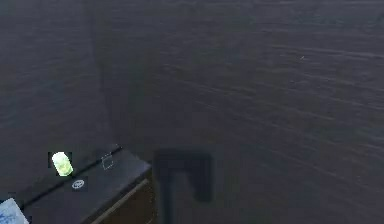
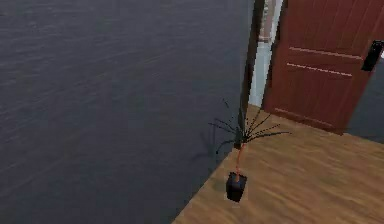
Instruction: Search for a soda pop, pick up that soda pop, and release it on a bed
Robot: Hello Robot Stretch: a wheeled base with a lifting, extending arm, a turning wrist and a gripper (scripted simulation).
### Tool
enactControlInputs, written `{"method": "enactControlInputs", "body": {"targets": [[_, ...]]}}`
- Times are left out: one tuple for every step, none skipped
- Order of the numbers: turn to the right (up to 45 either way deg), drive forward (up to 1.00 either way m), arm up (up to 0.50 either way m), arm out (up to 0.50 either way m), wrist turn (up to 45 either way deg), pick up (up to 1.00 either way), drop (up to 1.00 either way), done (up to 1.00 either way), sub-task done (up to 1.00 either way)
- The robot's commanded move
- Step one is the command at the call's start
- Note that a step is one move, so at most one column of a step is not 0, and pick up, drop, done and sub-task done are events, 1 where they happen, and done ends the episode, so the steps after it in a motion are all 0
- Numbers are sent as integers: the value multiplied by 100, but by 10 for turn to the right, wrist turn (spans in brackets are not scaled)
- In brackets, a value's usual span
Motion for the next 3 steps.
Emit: {"method": "enactControlInputs", "body": {"targets": [[0,35,0,0,0,0,0,0,0],[-450,0,0,0,0,0,0,0,0],[-450,0,0,0,0,0,0,0,0]]}}
